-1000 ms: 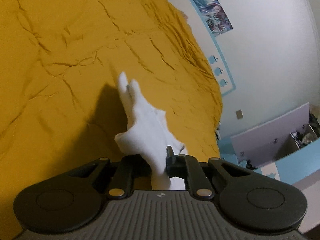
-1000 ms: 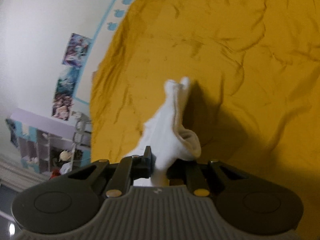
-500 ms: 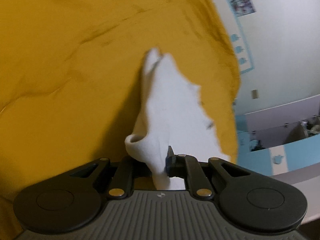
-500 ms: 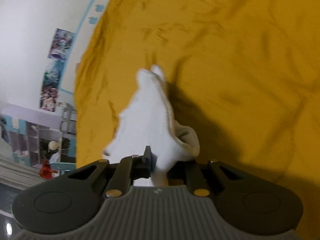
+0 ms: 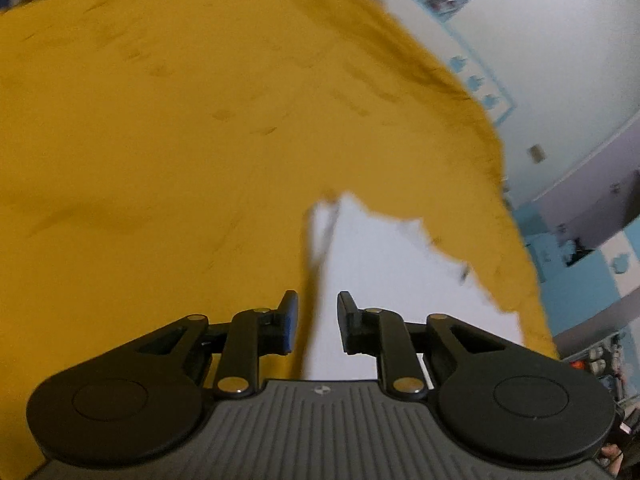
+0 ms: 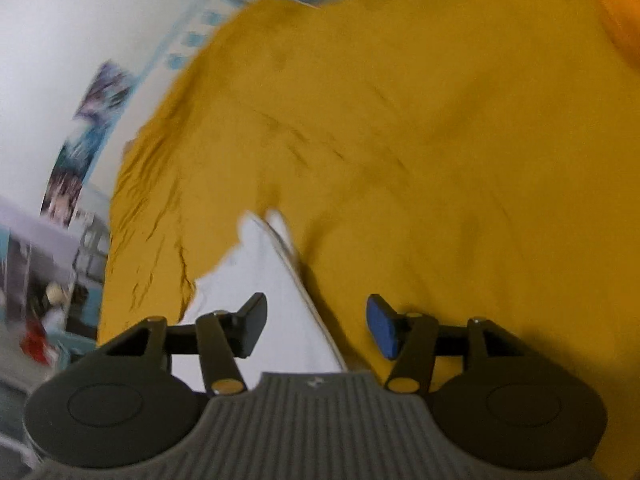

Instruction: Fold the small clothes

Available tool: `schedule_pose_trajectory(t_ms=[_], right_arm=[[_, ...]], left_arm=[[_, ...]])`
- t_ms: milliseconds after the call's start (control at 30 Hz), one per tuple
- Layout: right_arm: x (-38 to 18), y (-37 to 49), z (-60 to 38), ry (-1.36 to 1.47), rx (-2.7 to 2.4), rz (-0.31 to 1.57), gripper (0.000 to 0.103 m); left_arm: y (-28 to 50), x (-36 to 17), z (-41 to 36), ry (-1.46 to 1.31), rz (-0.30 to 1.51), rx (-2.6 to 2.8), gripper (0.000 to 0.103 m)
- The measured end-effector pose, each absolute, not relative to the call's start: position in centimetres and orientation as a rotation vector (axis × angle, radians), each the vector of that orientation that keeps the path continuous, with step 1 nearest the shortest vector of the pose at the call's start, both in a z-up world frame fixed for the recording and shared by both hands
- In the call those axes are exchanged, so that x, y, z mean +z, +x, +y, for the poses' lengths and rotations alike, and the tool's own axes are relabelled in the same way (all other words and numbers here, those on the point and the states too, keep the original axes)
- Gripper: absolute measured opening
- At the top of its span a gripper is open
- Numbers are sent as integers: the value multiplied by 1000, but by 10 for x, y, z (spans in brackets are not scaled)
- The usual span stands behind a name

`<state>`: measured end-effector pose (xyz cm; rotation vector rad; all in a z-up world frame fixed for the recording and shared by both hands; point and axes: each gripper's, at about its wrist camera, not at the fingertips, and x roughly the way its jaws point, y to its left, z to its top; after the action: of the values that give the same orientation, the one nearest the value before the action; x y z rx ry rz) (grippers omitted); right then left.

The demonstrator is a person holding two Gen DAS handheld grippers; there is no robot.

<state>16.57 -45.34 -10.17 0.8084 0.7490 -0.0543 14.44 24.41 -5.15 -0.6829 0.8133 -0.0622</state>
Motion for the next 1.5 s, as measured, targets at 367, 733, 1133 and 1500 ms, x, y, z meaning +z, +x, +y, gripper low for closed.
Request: schedule_pose_trajectory(t_ms=[367, 733, 1133, 1500], right_arm=[[-140, 315, -357, 642, 185, 809, 52], [-209, 341, -412, 842, 61, 878, 17], [-129, 295, -362, 656, 169, 824, 47], [-132, 166, -302, 396, 299, 914, 47]], left_arm=[[292, -97, 163, -722, 846, -245, 28], [301, -160, 207, -743, 957, -90, 7], [247, -80, 163, -611, 834, -235, 28], [130, -101, 123, -550, 972, -168, 27]])
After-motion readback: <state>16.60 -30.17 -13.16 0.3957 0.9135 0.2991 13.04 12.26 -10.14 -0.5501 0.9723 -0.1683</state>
